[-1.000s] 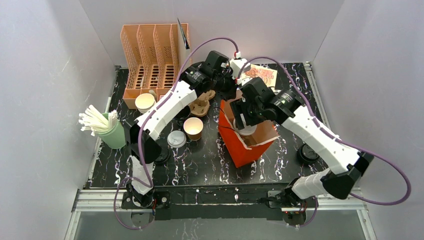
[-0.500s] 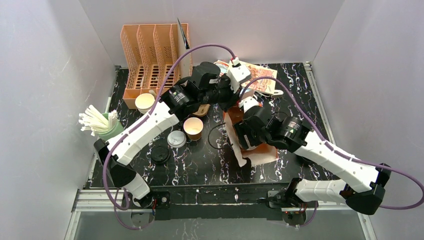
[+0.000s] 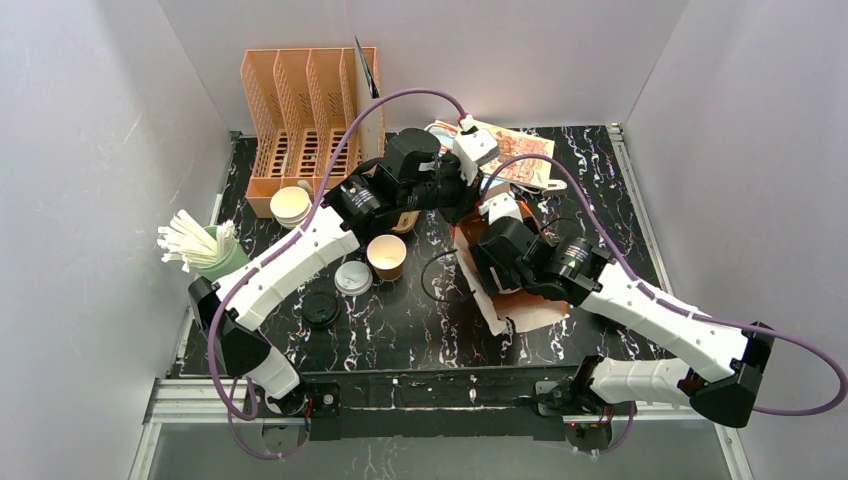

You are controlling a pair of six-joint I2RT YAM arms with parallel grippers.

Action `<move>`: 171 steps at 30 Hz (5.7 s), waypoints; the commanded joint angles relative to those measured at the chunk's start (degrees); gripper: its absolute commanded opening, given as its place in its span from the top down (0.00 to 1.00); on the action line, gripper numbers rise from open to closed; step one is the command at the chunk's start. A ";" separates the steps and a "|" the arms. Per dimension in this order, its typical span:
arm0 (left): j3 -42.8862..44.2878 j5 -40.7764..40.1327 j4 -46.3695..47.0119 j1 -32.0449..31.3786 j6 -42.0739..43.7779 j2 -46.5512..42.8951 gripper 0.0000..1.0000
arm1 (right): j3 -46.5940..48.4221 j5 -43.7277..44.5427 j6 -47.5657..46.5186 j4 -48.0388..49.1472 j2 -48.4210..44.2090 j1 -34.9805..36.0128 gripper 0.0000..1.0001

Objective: Pack the takeout coffee
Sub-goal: Place the coffee cup on the cup tray.

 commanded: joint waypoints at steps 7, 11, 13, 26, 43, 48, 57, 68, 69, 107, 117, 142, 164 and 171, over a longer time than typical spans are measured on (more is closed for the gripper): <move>0.44 2.29 2.39 -0.21 -1.19 1.38 1.00 | -1.66 1.35 0.37 -0.39 2.10 0.12 0.77; 0.25 2.93 2.36 -0.19 -1.73 1.63 1.00 | -2.88 2.88 -0.15 1.55 1.25 0.06 0.78; 0.05 3.09 2.36 -0.20 -1.98 1.58 1.00 | -3.75 3.20 -0.58 3.00 0.62 -0.06 0.78; -0.48 4.43 1.97 -0.25 -2.63 1.48 1.00 | -7.86 1.84 -2.61 9.64 -1.58 -0.34 0.78; 0.96 5.81 0.68 -0.25 -4.85 2.59 1.00 | -10.61 2.46 -7.00 15.00 -0.87 -2.16 0.79; 1.75 6.57 -0.11 -0.18 -4.81 3.35 1.00 | -12.52 3.34 -8.15 16.04 -0.80 -2.30 0.79; 4.93 6.53 -3.43 1.70 -7.44 5.58 1.00 | -16.36 1.27 -9.17 21.33 -0.40 -3.90 0.80; 24.37 7.26 -20.72 4.92 -7.40 18.40 1.00 | -14.60 -14.46 -9.47 18.22 2.88 -14.33 0.80; 24.62 7.48 -21.51 4.99 -7.45 19.01 1.00 | -14.04 -15.41 -9.70 17.62 3.72 -15.05 0.80; 31.58 -19.87 -7.02 12.73 -18.85 20.44 0.02 | 2.81 -24.99 -7.83 2.93 30.91 -22.86 0.81; 23.21 -24.53 -5.30 13.17 -20.29 13.16 0.02 | -0.35 -25.61 -7.52 4.35 34.88 -22.86 0.80; 17.46 -18.37 -7.85 15.89 -20.13 7.41 0.02 | 21.77 -22.78 -5.93 -6.54 28.99 -22.99 0.02; 12.43 -24.18 -22.76 18.77 -29.09 0.10 0.02 | 54.06 -24.66 -8.94 -8.12 28.77 -22.95 0.04; -1.58 -26.98 -20.47 19.80 -35.31 -12.49 0.02 | 58.33 -19.55 -7.27 -7.68 26.75 -22.96 0.10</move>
